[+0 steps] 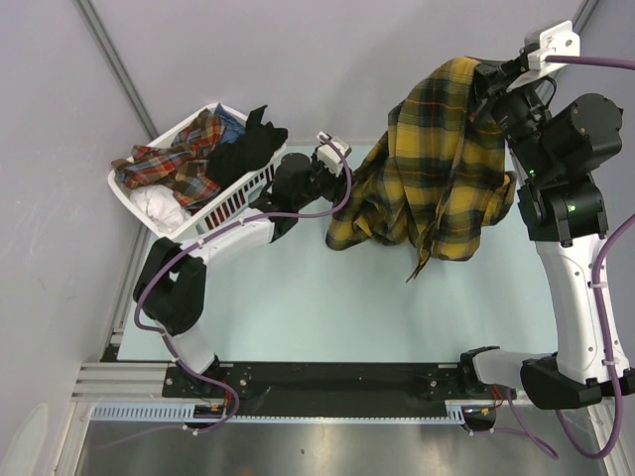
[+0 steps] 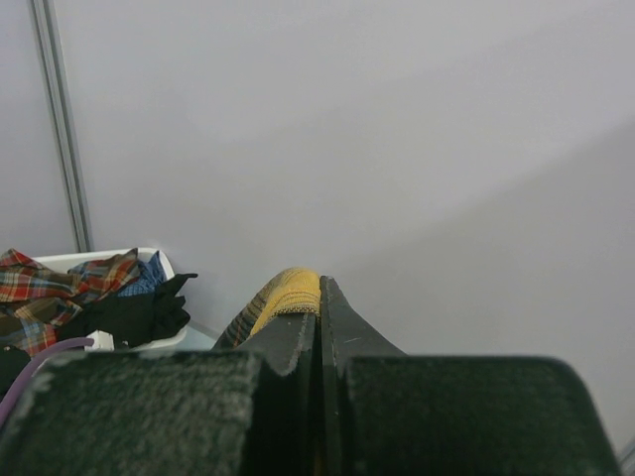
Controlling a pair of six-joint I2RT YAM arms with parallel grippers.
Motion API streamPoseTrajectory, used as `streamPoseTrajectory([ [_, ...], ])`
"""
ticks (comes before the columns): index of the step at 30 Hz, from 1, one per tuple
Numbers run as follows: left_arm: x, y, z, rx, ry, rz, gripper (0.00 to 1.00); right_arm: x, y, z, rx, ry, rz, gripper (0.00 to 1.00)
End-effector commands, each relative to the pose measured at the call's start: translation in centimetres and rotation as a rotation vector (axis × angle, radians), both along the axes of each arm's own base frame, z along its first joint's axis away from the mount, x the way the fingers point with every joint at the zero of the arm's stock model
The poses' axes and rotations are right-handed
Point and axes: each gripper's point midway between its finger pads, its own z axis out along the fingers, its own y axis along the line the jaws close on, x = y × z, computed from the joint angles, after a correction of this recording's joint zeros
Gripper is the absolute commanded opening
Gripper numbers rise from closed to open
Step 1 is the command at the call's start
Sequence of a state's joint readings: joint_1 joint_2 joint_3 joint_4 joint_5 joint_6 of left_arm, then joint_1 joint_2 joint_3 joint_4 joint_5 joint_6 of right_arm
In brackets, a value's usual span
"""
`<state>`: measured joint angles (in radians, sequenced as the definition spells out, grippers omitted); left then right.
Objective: Fold and stack the long sleeve shirts
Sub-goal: Flatten the shirt out
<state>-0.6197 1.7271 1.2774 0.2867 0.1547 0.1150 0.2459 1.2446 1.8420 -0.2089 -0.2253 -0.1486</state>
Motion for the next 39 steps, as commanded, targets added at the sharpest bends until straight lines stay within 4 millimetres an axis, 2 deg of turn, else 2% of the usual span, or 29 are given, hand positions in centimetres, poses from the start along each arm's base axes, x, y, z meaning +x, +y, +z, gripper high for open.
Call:
streamPoseTrajectory([
  [1, 0.3, -1.3, 3.1, -0.047, -0.083, -0.035, 0.55, -2.7, -0.4, 3.5, 0.046, -0.115, 0.012, 0.00],
  [9, 0.4, -1.2, 6.3, -0.085, -0.154, -0.028, 0.56, -2.7, -0.3, 3.4, 0.046, -0.112, 0.020, 0.00],
  [14, 0.6, -1.8, 6.8, -0.059, -0.212, -0.022, 0.56, -3.0, -0.2, 3.8, 0.053, -0.123, 0.028, 0.00],
  [17, 1.3, -2.0, 5.4, -0.014, -0.221, -0.014, 0.56, -3.1, -0.2, 4.1, 0.061, -0.132, 0.031, 0.00],
  [23, 2.6, -1.7, 0.4, 0.108, -0.221, 0.006, 0.54, -3.2, -0.5, 4.8, 0.070, -0.145, 0.017, 0.00],
  [29, 3.2, -0.8, -3.5, 0.112, -0.123, 0.008, 0.48, -3.2, -1.1, 5.2, 0.062, -0.154, -0.017, 0.00],
  [33, 3.8, 1.2, -4.6, 0.108, -0.068, 0.050, 0.40, -3.0, -1.5, 5.4, 0.061, -0.158, -0.044, 0.00],
  [36, 4.4, 3.2, -4.1, 0.073, -0.027, 0.081, 0.35, -2.8, -1.9, 5.4, 0.065, -0.153, -0.067, 0.00],
  [39, 4.3, 4.2, -4.1, 0.066, -0.009, 0.071, 0.30, -2.6, -1.9, 5.2, 0.066, -0.153, -0.070, 0.00],
])
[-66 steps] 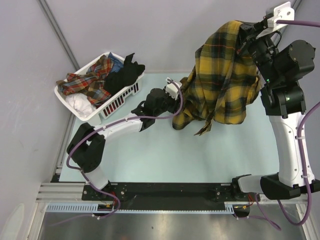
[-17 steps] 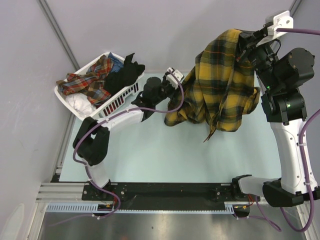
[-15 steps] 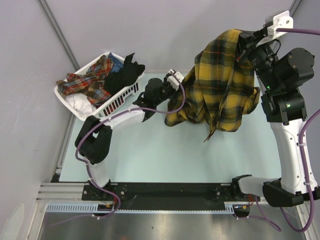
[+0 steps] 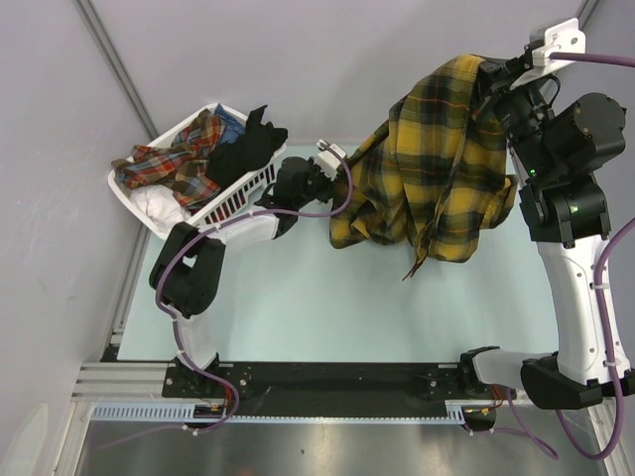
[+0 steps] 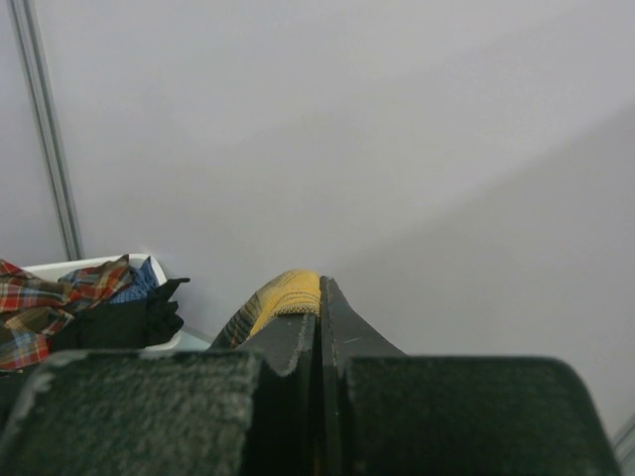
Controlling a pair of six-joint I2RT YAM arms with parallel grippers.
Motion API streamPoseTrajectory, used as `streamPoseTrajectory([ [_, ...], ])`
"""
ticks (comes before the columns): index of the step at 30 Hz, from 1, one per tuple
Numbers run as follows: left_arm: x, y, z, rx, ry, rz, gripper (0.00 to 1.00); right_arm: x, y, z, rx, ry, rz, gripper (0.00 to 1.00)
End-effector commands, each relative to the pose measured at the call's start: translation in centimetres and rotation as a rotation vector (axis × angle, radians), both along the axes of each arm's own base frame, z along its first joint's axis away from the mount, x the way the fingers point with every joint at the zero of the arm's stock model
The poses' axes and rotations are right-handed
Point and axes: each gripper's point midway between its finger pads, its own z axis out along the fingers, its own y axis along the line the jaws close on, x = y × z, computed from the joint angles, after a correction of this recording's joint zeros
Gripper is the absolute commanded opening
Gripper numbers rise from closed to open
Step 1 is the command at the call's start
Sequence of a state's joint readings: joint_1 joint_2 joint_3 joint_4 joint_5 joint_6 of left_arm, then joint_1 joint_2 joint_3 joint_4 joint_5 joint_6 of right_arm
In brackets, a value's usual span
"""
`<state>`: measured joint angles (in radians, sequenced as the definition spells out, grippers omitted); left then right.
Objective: Fold and stack the long sleeve shirts
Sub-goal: Flatten the shirt out
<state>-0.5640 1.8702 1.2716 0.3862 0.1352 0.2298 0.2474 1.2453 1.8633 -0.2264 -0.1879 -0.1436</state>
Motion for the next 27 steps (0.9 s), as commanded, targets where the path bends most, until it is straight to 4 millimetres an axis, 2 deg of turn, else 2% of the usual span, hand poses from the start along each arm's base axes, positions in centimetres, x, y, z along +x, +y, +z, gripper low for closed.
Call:
streamPoseTrajectory([
  [1, 0.1, 2.4, 1.4, -0.050, 0.031, 0.017, 0.30, -2.4, -1.3, 4.7, 0.044, -0.154, -0.042, 0.00],
  [4, -0.2, 2.8, 1.6, -0.060, 0.043, -0.005, 0.39, -2.0, -1.3, 4.6, 0.046, -0.151, -0.040, 0.00],
  [7, -0.3, 3.3, 2.3, -0.063, 0.023, -0.002, 0.39, -1.9, -1.2, 4.6, 0.049, -0.150, -0.036, 0.00],
  [13, 0.0, 2.7, 3.2, -0.081, 0.012, -0.043, 0.27, -1.6, -0.8, 4.2, 0.049, -0.135, -0.018, 0.00],
  [15, 0.0, 2.6, 3.6, -0.085, 0.011, -0.051, 0.19, -1.5, -0.9, 4.0, 0.049, -0.127, -0.024, 0.00],
  [16, 0.0, 2.5, 4.4, -0.090, 0.002, -0.062, 0.14, -1.4, -0.9, 4.0, 0.048, -0.125, -0.027, 0.00],
  [17, -0.1, 2.6, 4.2, -0.081, 0.020, -0.069, 0.05, -1.3, -1.1, 3.8, 0.044, -0.119, -0.037, 0.00],
  [18, -0.2, 2.6, 4.5, -0.079, 0.026, -0.080, 0.01, -1.1, -1.1, 3.6, 0.043, -0.115, -0.044, 0.00],
  [19, -0.1, 2.7, 5.6, -0.077, 0.008, -0.088, 0.00, -1.1, -1.4, 3.5, 0.047, -0.113, -0.059, 0.00],
  [21, 0.3, 4.0, 6.0, -0.060, 0.010, -0.062, 0.00, -0.5, -1.8, 2.4, 0.020, -0.097, -0.085, 0.00],
  [22, 0.4, 4.2, 7.9, -0.059, -0.024, -0.078, 0.00, -0.4, -2.6, 2.4, 0.021, -0.105, -0.117, 0.00],
  [23, 0.6, 5.3, 7.6, -0.033, 0.012, -0.069, 0.00, -0.2, -3.2, 2.1, 0.017, -0.102, -0.135, 0.00],
  [24, 0.9, 5.9, 8.3, -0.017, 0.010, -0.069, 0.00, 0.8, -3.5, 0.5, -0.001, -0.073, -0.149, 0.00],
  [26, 1.7, 7.4, 10.3, 0.025, 0.040, -0.034, 0.00, 1.7, -5.8, -0.5, -0.008, -0.065, -0.209, 0.00],
  [27, 2.4, 7.7, 13.7, 0.041, -0.027, -0.029, 0.00, 2.7, -6.5, -1.9, -0.015, -0.039, -0.215, 0.00],
])
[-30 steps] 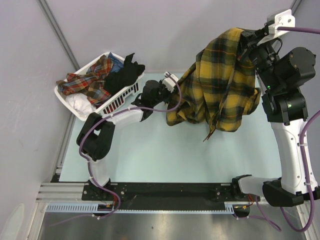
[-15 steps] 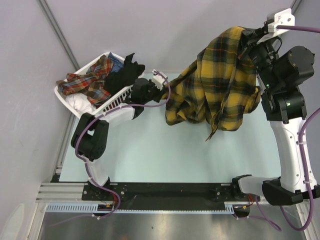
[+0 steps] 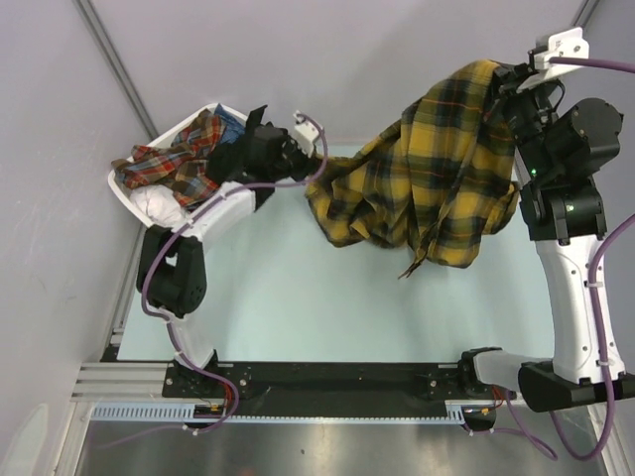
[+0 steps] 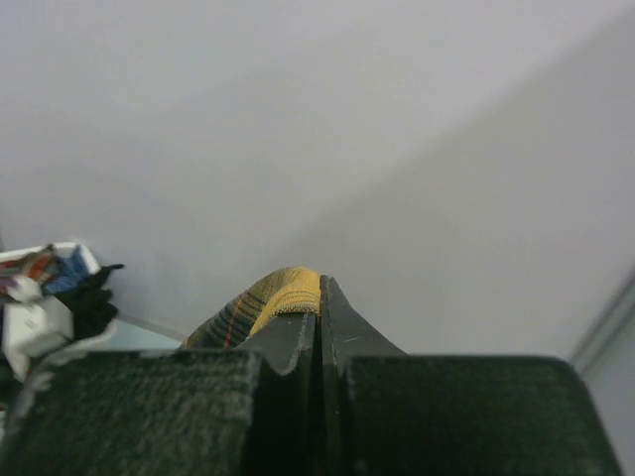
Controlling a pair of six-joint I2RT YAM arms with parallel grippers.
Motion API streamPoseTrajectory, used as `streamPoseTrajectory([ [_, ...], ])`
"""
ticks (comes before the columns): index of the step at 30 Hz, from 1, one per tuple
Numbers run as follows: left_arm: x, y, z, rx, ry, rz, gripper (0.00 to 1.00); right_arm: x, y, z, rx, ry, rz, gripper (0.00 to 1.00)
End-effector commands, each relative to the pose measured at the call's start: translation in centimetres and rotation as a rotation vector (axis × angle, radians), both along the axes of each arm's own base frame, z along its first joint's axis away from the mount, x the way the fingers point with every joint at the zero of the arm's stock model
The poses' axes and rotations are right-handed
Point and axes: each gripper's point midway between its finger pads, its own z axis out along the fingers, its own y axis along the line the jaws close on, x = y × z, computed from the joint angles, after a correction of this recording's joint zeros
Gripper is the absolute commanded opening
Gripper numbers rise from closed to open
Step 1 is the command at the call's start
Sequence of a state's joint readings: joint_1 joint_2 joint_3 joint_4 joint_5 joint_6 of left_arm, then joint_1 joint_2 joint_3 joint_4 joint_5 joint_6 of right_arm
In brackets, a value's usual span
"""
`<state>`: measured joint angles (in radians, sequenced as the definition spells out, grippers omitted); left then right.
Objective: Fold and stack the long sleeve shirts
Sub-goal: Flatten the shirt out
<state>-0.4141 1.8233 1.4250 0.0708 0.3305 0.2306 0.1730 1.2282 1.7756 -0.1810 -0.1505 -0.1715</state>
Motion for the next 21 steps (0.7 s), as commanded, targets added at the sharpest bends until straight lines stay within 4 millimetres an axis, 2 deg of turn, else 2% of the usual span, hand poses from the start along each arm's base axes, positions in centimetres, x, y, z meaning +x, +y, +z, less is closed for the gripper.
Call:
streamPoseTrajectory([
  [1, 0.8, 3.3, 10.7, 0.075, -0.120, 0.001, 0.00, 1.5, -5.3, -0.8, 0.000, -0.042, -0.135, 0.00],
  [2, 1.1, 3.9, 11.8, 0.108, -0.150, 0.016, 0.00, 2.1, -6.9, -1.4, 0.008, -0.029, -0.168, 0.00],
  [3, 1.3, 4.5, 13.7, 0.139, -0.212, 0.030, 0.00, 2.7, -7.3, -2.2, 0.009, -0.017, -0.156, 0.00],
  [4, 1.4, 5.0, 14.7, 0.157, -0.237, 0.046, 0.00, 3.7, -9.1, -3.1, 0.010, 0.004, -0.192, 0.00],
  [5, 1.7, 5.6, 15.5, 0.195, -0.268, 0.070, 0.00, 4.3, -9.8, -3.7, 0.012, 0.022, -0.201, 0.00],
  [6, 1.9, 5.9, 18.3, 0.193, -0.320, 0.086, 0.00, 4.8, -9.8, -3.5, 0.000, 0.005, -0.166, 0.00],
  [7, 1.9, 6.4, 18.7, 0.213, -0.305, 0.099, 0.00, 5.2, -11.1, -3.7, 0.006, 0.014, -0.182, 0.00],
  [8, 2.9, 6.9, 18.5, 0.231, -0.295, 0.140, 0.00, 6.4, -11.8, -4.7, 0.018, 0.040, -0.184, 0.00],
  [9, 2.7, 7.4, 21.5, 0.217, -0.333, 0.174, 0.00, 6.7, -12.2, -4.6, 0.019, 0.034, -0.172, 0.00],
  [10, 2.9, 7.8, 22.4, 0.215, -0.344, 0.198, 0.00, 6.8, -12.6, -4.1, 0.032, 0.027, -0.165, 0.00],
  [11, 3.2, 8.2, 23.2, 0.212, -0.356, 0.233, 0.00, 7.3, -13.9, -4.4, 0.044, 0.037, -0.182, 0.00],
  [12, 3.2, 8.7, 24.9, 0.194, -0.398, 0.259, 0.00, 7.4, -14.1, -3.9, 0.047, 0.024, -0.172, 0.00],
  [14, 2.9, 9.5, 26.8, 0.171, -0.451, 0.298, 0.00, 7.0, -15.3, -2.3, 0.058, -0.014, -0.174, 0.00],
  [15, 2.3, 10.0, 28.6, 0.149, -0.503, 0.317, 0.00, 6.6, -15.5, -1.6, 0.056, -0.034, -0.176, 0.00],
  [17, 1.4, 10.2, 30.2, 0.143, -0.559, 0.311, 0.00, 5.5, -16.2, 0.6, 0.046, -0.088, -0.183, 0.00],
  [18, 0.3, 10.0, 31.8, 0.145, -0.607, 0.290, 0.00, 4.9, -16.2, 1.6, 0.036, -0.118, -0.182, 0.00],
  [20, -0.3, 10.7, 33.4, 0.272, -0.717, 0.316, 0.00, 3.8, -16.2, 3.2, -0.006, -0.169, -0.197, 0.00],
  [21, -0.5, 10.8, 33.5, 0.334, -0.743, 0.354, 0.00, 3.1, -16.1, 4.2, -0.026, -0.203, -0.204, 0.00],
])
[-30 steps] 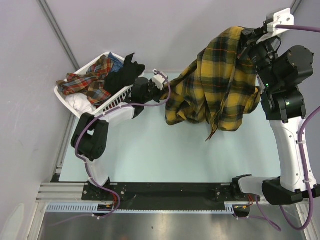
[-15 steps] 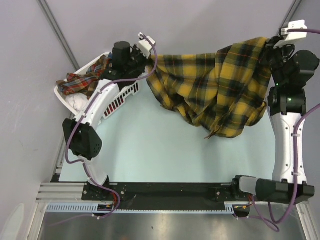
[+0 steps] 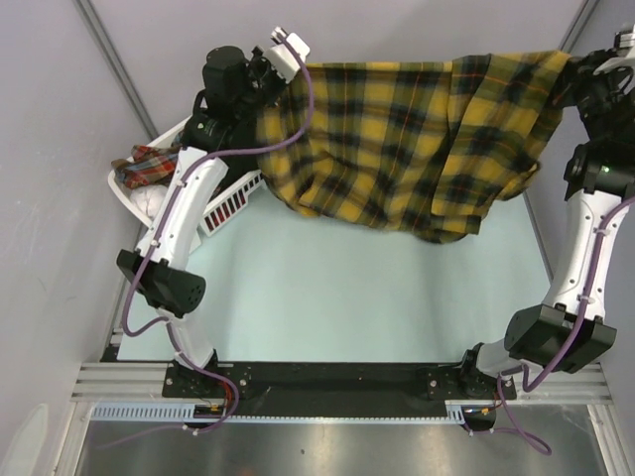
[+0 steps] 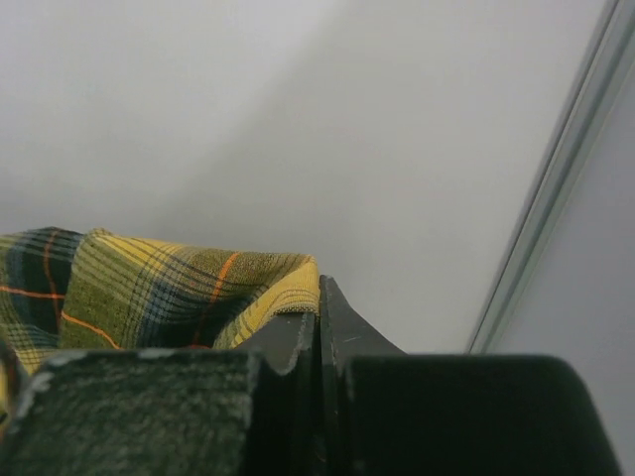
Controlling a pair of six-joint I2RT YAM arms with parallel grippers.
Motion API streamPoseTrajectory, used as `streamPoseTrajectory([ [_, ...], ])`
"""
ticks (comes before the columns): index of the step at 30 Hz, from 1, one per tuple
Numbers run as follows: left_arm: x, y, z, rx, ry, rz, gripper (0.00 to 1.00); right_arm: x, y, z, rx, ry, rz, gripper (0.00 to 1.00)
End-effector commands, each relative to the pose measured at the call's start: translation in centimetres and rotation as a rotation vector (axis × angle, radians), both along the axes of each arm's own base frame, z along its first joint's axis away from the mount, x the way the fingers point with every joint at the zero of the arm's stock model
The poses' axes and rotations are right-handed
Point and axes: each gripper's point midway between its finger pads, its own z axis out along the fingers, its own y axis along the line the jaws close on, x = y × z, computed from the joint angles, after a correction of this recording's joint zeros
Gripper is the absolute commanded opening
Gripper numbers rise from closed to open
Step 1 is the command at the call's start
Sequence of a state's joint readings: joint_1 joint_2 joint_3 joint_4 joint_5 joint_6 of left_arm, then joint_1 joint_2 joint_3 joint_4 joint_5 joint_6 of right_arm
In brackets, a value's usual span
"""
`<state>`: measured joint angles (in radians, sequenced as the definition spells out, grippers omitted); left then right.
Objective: Fold and stack the long sleeve shirts
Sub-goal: Flatten the shirt out
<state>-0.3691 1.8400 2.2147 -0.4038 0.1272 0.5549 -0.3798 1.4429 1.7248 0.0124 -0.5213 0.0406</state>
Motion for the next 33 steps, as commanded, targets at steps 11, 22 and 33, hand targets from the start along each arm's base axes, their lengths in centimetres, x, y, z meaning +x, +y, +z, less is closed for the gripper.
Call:
streamPoseTrajectory([
  [11, -5.2, 4.7, 9.5, -0.009, -0.263, 0.178, 0.00, -7.4, -0.1, 11.7, -0.194, -0.371, -0.091, 0.00],
  [22, -18.7, 7.4, 18.9, -0.183, -0.529, 0.047, 0.00, -22.9, 3.0, 21.7, -0.333, -0.710, -0.312, 0.00],
  [33, -27.7, 10.5, 27.9, -0.367, -0.755, -0.003, 0.00, -31.8, 5.8, 29.8, -0.462, -1.012, -0.463, 0.00],
])
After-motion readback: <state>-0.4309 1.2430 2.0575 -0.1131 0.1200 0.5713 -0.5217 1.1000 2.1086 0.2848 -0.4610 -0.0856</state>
